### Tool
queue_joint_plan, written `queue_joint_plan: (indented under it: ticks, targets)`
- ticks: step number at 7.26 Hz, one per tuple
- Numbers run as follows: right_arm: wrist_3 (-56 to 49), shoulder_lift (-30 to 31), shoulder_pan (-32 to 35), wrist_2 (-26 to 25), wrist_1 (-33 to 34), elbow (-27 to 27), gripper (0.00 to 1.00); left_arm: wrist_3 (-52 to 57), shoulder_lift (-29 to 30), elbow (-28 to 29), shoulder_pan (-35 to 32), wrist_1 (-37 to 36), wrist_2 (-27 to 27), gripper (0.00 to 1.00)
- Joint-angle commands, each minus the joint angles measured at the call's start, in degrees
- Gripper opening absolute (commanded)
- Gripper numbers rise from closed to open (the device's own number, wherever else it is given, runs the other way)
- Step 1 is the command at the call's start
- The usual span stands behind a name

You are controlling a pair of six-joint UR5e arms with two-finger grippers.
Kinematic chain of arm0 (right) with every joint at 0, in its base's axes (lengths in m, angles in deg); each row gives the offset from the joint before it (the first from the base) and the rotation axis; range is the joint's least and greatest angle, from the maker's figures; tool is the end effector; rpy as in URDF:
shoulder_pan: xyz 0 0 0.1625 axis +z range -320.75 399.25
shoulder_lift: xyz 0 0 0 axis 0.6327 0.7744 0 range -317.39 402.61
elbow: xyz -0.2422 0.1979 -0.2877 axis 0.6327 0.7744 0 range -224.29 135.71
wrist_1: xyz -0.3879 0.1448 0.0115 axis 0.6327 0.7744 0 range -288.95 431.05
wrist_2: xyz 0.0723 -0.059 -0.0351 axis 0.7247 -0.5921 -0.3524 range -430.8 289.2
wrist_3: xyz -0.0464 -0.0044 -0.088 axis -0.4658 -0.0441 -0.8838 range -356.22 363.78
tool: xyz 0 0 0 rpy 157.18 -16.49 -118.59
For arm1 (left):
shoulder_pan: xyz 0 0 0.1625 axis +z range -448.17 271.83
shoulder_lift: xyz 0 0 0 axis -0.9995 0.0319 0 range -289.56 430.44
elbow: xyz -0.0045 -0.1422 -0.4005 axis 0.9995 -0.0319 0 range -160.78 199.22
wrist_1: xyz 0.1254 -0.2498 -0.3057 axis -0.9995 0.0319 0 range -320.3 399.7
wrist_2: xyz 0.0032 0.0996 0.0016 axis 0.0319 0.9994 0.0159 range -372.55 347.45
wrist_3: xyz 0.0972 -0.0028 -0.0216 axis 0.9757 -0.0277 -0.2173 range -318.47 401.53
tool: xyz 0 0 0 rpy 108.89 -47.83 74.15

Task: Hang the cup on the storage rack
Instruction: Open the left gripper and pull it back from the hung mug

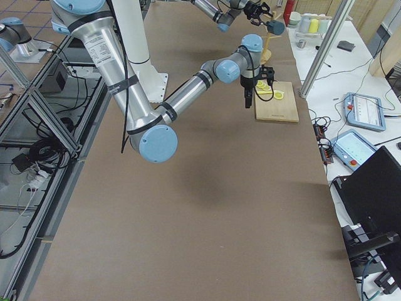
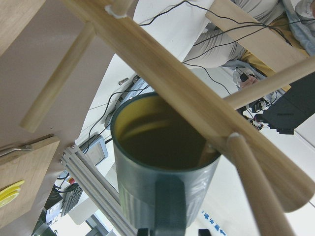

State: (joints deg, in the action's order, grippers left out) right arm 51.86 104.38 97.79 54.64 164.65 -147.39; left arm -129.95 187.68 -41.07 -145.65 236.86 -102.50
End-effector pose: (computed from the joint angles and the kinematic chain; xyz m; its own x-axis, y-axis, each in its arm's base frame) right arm -0.2613 -0.5717 0.2811 0.6477 0.0157 0.7617 -0.1036 0.9923 0.0676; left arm 0.2410 -0.6261 0.4356 -0.8546 -0.4992 -0.1430 -0.0099 0.2910 -0.9567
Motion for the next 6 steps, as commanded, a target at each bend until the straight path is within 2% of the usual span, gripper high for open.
queue_joint_plan:
  ticks: [1, 4, 6]
  targets:
    - [0.0, -0.1, 0.1, 0.1, 0.0, 0.0, 1.0, -0.3, -0.2, -0.8, -2.7, 0.2, -3.3, 0.98]
    - [0.1, 0.0, 0.1, 0.1, 0.0, -0.2, 1.0, -1.2, -7.9, -8.1, -12.5, 0.3, -15.5, 0.98]
    - [0.0, 0.5, 0.3, 0.1, 0.1, -0.4, 1.0, -0.7, -15.7, -17.1, -16.5, 0.3, -20.9, 0.98]
